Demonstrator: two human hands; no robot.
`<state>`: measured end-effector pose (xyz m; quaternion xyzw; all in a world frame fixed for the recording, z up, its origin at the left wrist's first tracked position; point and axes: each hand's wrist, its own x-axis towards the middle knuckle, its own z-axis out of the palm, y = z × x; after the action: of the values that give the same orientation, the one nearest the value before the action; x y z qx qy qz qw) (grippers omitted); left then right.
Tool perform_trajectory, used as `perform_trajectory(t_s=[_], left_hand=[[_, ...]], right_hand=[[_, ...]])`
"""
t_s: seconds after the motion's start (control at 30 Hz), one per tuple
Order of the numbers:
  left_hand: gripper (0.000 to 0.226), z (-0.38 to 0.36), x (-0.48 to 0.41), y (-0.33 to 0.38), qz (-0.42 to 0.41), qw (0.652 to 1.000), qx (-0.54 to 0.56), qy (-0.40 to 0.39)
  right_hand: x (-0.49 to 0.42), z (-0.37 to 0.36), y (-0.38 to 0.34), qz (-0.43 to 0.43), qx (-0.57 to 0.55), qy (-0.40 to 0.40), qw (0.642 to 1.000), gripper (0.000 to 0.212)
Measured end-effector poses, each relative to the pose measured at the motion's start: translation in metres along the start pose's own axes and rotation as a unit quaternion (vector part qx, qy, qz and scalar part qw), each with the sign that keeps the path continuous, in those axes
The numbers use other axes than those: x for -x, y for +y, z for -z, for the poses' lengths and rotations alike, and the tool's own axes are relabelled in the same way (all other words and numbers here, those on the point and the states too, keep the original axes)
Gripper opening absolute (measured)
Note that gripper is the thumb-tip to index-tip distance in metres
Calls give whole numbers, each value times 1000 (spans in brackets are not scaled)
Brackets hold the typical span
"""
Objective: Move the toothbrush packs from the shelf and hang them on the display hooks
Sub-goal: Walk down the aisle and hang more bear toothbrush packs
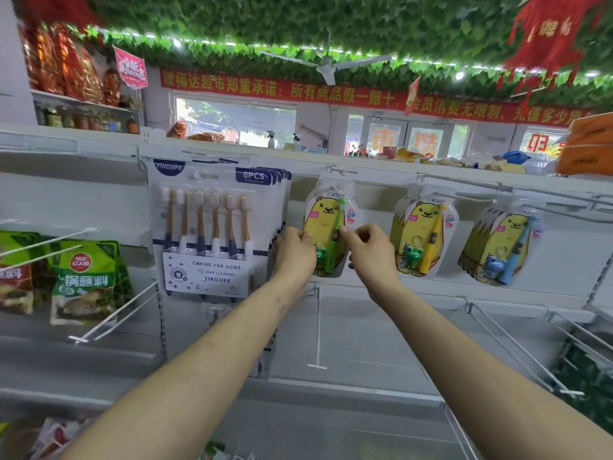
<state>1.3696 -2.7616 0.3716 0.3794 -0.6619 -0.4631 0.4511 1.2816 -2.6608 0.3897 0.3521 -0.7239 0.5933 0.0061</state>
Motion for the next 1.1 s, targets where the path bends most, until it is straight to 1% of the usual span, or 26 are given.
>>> perform_trajectory(t_s=[0.13, 0.23, 0.33, 0.4, 0.5, 0.53, 0.6, 0.7, 0.8, 0.87, 0.97, 1.03, 1.1], left_hand=[[12, -6, -6, -1, 12, 1000, 14, -10], [15, -9, -4, -3, 22, 998, 48, -14], [27, -11, 12, -9, 34, 996, 76, -9], [42, -12, 36, -14, 29, 997, 75, 16], [54, -24, 96, -16, -8, 999, 30, 31], [58, -32, 118, -16, -38, 999, 4, 26], [61, -54, 160, -12, -128, 991, -51, -3], [59, -99, 218, -1, -259, 951, -136, -95], [55, -157, 278, 12, -346, 904, -207, -140], [54, -202, 323, 26, -386, 875, -247, -157], [58, -282, 402, 57, -454, 826, -276, -186], [61, -336, 457, 77, -492, 801, -270, -208], [64, -387, 512, 93, -512, 784, -252, -243]], right_hand=[[-5, -1, 1, -8, 5, -1, 1000, 31], [-6, 1, 3, -11, 9, -4, 1000, 30], [4, 13, 10, 0, 29, -17, 999, 30], [19, 30, 17, 26, 57, -23, 998, 26], [45, 68, 35, 85, 114, -28, 989, 24], [55, 85, 42, 108, 131, -29, 985, 23], [75, 126, 58, 144, 168, -30, 975, 24], [105, 208, 89, 174, 277, -22, 945, 36], [137, 307, 126, 165, 423, 17, 891, 48], [160, 375, 150, 138, 494, 47, 857, 51], [198, 478, 182, 77, 570, 80, 814, 55], [226, 544, 203, 38, 604, 98, 790, 60], [255, 608, 225, -3, 620, 123, 775, 64]])
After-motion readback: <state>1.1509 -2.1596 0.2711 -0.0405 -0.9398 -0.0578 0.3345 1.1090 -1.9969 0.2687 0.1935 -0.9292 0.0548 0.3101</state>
